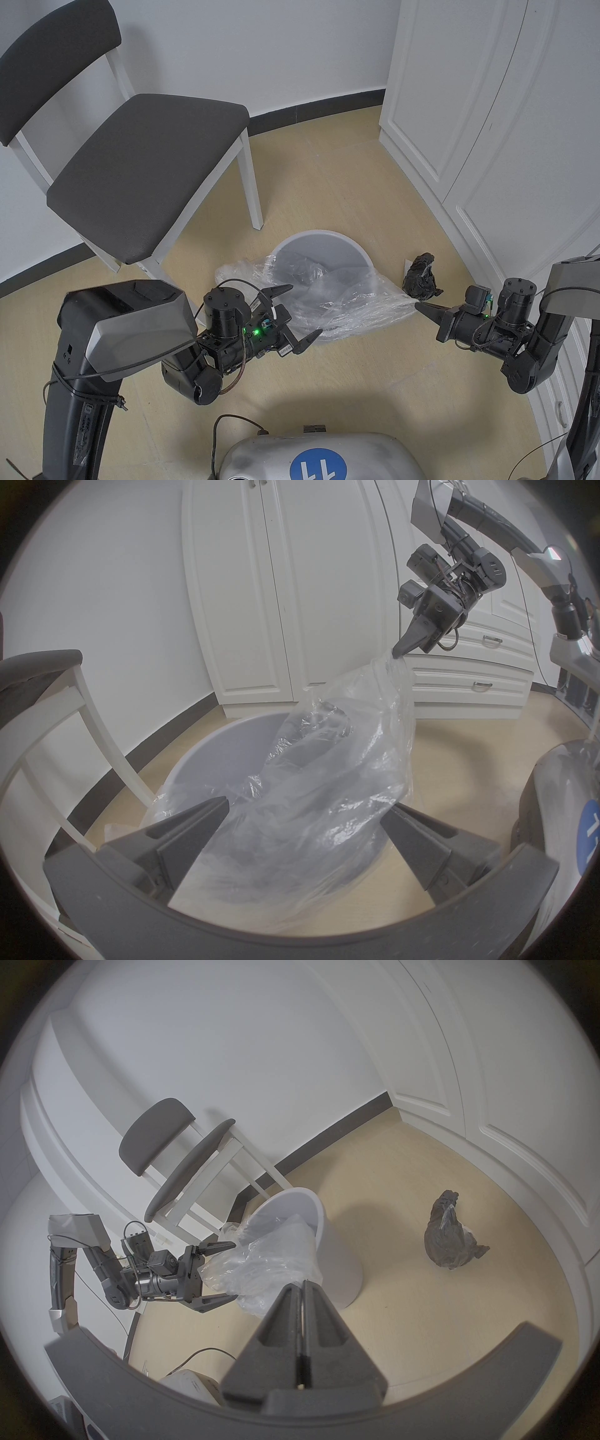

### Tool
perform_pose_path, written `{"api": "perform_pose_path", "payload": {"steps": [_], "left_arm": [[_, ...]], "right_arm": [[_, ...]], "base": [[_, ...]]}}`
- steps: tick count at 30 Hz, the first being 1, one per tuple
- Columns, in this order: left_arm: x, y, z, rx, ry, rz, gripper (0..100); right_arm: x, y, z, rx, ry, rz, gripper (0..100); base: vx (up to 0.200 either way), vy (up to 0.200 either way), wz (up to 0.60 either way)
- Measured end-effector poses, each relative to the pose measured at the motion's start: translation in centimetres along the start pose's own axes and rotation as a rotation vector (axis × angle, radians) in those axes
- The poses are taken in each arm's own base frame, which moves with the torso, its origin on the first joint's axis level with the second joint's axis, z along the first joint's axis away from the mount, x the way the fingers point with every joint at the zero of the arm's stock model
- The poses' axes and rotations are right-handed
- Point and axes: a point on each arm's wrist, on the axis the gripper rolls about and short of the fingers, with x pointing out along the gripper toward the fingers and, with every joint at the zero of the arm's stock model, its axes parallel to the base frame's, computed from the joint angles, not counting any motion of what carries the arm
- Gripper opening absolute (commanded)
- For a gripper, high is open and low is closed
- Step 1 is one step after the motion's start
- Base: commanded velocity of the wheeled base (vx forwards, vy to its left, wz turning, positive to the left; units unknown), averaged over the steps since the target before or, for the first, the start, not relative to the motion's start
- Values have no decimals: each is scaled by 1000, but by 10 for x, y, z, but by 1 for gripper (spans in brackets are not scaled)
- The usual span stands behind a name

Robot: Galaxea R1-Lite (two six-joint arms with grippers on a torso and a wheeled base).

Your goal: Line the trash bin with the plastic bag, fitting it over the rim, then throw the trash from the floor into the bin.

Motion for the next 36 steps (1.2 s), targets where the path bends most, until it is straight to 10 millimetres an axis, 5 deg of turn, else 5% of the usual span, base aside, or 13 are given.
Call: {"api": "perform_pose_path", "payload": {"steps": [7,8,25,36], "left_arm": [[3,0,-3,0,-1,4,100],[4,0,-4,-1,-1,2,0],[11,10,5,-47,-29,40,0],[41,28,32,-210,-33,162,0]], "right_arm": [[-1,1,0,-1,0,1,0],[-1,1,0,0,0,1,0],[-9,2,-7,-65,37,3,0],[-26,-3,-27,-187,135,99,0]], "base": [[0,0,0],[0,0,0],[0,0,0],[0,0,0]]}}
